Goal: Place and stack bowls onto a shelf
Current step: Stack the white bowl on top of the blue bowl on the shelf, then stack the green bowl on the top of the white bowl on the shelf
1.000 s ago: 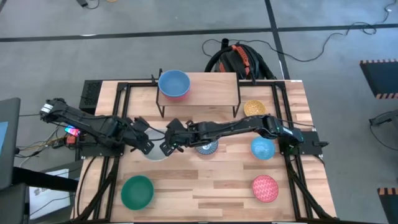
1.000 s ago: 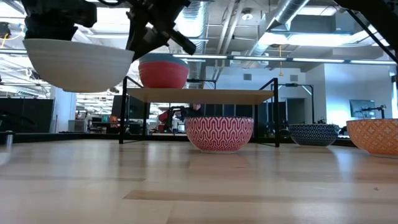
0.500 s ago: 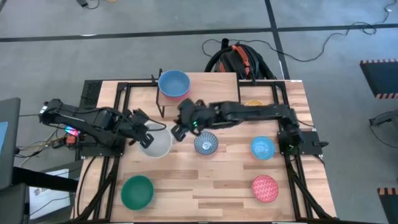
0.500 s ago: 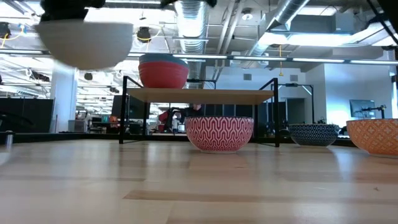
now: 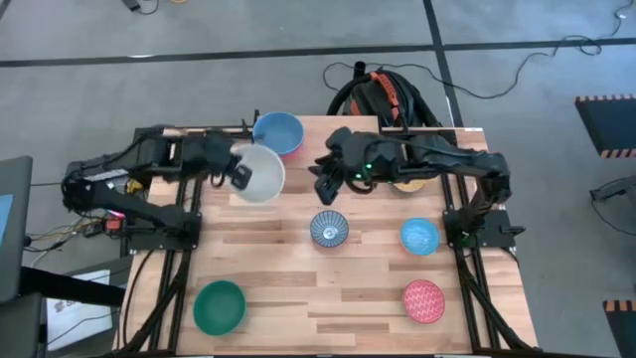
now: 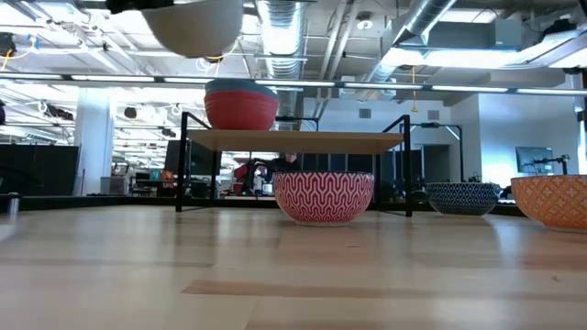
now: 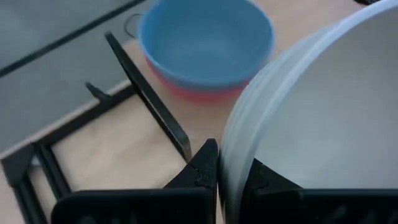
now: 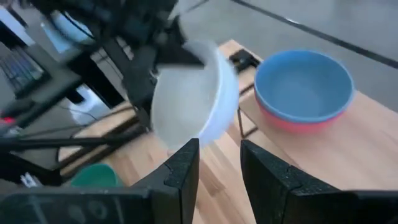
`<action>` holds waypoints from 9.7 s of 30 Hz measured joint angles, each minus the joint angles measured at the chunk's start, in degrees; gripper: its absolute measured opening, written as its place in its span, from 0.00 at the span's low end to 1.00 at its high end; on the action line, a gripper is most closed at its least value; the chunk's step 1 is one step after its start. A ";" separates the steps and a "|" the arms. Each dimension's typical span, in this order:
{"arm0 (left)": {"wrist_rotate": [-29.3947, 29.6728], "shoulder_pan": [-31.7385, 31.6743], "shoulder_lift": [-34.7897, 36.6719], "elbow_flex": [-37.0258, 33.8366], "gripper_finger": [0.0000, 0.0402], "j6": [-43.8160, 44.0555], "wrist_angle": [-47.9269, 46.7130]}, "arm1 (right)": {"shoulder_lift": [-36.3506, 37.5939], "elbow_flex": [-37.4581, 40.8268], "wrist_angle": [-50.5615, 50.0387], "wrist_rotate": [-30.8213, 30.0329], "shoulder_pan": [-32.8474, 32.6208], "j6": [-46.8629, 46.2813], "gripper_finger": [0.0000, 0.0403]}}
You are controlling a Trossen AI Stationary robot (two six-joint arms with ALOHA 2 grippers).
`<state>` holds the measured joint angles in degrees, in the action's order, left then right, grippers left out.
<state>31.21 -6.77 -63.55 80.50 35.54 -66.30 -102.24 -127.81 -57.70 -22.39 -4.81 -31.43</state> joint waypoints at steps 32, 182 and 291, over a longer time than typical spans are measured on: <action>-27.72 -36.10 -32.24 27.92 0.00 -19.61 -3.03 | 2.56 1.42 -18.73 -0.95 0.52 1.32 0.35; -20.39 43.34 8.51 -23.46 0.40 26.14 9.09 | -22.67 25.78 56.23 14.95 -10.97 -8.57 0.30; 8.16 53.16 -12.50 3.36 0.40 51.07 -16.21 | -27.44 -3.08 -0.53 -10.87 -10.44 5.36 0.08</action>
<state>39.37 46.40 -76.05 83.86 86.61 -82.51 -129.68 -130.89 -58.23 -33.26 -15.25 -26.07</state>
